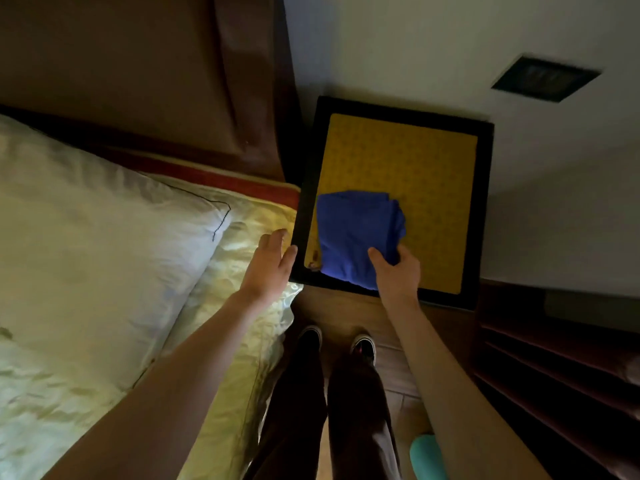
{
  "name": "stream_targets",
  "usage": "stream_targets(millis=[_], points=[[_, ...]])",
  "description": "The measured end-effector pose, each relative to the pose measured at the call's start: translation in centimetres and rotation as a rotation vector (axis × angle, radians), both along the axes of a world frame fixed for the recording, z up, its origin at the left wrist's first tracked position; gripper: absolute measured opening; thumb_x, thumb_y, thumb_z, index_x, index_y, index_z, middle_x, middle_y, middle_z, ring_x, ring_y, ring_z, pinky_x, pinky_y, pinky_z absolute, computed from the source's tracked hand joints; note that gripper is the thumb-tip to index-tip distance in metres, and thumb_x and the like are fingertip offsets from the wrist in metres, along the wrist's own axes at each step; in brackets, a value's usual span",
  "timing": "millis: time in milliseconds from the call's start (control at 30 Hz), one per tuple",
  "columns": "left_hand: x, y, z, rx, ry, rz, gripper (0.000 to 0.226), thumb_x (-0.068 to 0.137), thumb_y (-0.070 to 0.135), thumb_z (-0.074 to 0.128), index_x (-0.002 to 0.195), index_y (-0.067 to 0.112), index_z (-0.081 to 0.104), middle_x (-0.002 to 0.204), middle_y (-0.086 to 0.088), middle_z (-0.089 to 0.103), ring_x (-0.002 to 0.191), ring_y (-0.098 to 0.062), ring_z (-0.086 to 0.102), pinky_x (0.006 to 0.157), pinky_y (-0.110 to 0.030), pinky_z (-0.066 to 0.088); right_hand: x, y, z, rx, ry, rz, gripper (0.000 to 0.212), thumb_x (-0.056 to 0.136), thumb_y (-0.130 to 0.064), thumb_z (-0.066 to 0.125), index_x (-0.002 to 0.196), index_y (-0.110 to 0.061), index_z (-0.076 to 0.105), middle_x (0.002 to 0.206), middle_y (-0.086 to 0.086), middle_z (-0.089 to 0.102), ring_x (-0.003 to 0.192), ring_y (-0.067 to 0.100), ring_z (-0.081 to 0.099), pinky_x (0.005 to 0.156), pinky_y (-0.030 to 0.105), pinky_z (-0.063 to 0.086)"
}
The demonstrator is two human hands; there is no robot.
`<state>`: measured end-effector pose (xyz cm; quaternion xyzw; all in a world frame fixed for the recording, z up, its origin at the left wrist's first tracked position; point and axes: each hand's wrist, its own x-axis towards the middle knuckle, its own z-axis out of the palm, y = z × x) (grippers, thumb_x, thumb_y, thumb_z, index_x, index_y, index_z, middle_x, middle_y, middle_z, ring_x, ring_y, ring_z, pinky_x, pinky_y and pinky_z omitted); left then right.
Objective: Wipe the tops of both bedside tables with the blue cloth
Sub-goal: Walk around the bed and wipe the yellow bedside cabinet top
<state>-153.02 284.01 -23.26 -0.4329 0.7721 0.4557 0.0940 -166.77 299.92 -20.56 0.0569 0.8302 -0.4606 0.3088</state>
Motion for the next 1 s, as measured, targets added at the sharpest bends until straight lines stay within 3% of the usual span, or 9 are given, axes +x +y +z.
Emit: stream_targets(millis=[100, 200, 300, 433, 567, 767, 1000], points=[[-0.8, 0.5, -2.1, 0.07, -0.019, 0.103, 0.045, 0.101, 0.034, 0.039, 0.14, 0.012, 0.041, 0.131, -0.01, 0.05, 0.111, -0.027, 0.058, 0.088, -0.033, 0.043, -0.3, 1.3, -1.4, 0.256, 0.071, 0.059, 0.041, 0.088, -0.029, 0.066, 0.118, -0.003, 0.055, 0.109, 0.01, 0.065, 0.099, 0.027, 0.063, 0.063, 0.021, 0.048], [-1.5, 0.7, -3.0, 0.115, -0.001, 0.153, 0.037, 0.101, 0.034, 0.036, 0.13, 0.016, 0.05, 0.121, -0.009, 0.054, 0.102, -0.023, 0.057, 0.078, -0.029, 0.037, -0.5, 2.3, -1.4, 0.558, 0.482, 0.365, 0.072, 0.085, -0.052, 0.058, 0.139, -0.009, 0.038, 0.135, 0.017, 0.05, 0.121, 0.036, 0.049, 0.095, 0.046, 0.048], [-2.0, 0.3, -4.1, 0.128, 0.057, 0.224, 0.039, 0.101, 0.039, 0.033, 0.128, 0.022, 0.054, 0.12, -0.006, 0.058, 0.101, -0.017, 0.056, 0.079, -0.03, 0.039, -1.0, 0.7, -2.5, 0.504, 0.764, 0.795, 0.074, 0.09, -0.059, 0.046, 0.15, -0.02, 0.03, 0.156, 0.01, 0.033, 0.145, 0.034, 0.026, 0.116, 0.049, 0.026], [-2.5, 0.3, -5.4, 0.176, 0.18, 0.337, 0.035, 0.101, 0.042, 0.033, 0.129, 0.038, 0.054, 0.122, 0.009, 0.065, 0.114, -0.011, 0.06, 0.094, -0.035, 0.048, -0.9, -2.2, -6.4, 0.514, 0.811, 1.143, 0.075, 0.09, -0.068, 0.033, 0.151, -0.027, 0.028, 0.159, 0.004, 0.027, 0.149, 0.032, 0.015, 0.12, 0.053, 0.014], [-2.8, 0.9, -6.6, 0.218, 0.26, 0.447, 0.036, 0.101, 0.042, 0.035, 0.132, 0.039, 0.053, 0.126, 0.012, 0.065, 0.116, -0.005, 0.06, 0.1, -0.038, 0.048, -2.0, -5.2, -8.1, 0.5, 0.916, 1.115, 0.065, 0.093, -0.063, 0.033, 0.15, -0.031, 0.03, 0.158, 0.002, 0.029, 0.149, 0.032, 0.016, 0.12, 0.052, 0.014], [-2.6, 0.8, -8.0, 0.164, 0.3, 0.442, 0.04, 0.1, 0.042, 0.036, 0.136, 0.035, 0.052, 0.131, 0.015, 0.062, 0.122, -0.003, 0.056, 0.101, -0.036, 0.047, -7.8, -14.8, -9.3, 0.444, 1.026, 0.983, 0.055, 0.096, -0.052, 0.032, 0.146, -0.03, 0.039, 0.155, 0.002, 0.036, 0.146, 0.032, 0.024, 0.119, 0.05, 0.018], [-2.5, 0.9, -8.1, 0.231, 0.36, 0.502, 0.034, 0.101, 0.033, 0.042, 0.133, 0.035, 0.056, 0.129, 0.02, 0.06, 0.123, 0.009, 0.05, 0.103, -0.017, 0.04, -13.6, -20.9, -9.5, 0.479, 0.95, 0.85, 0.06, 0.094, -0.054, 0.027, 0.149, -0.031, 0.033, 0.159, 0.0, 0.028, 0.148, 0.028, 0.017, 0.12, 0.046, 0.011]])
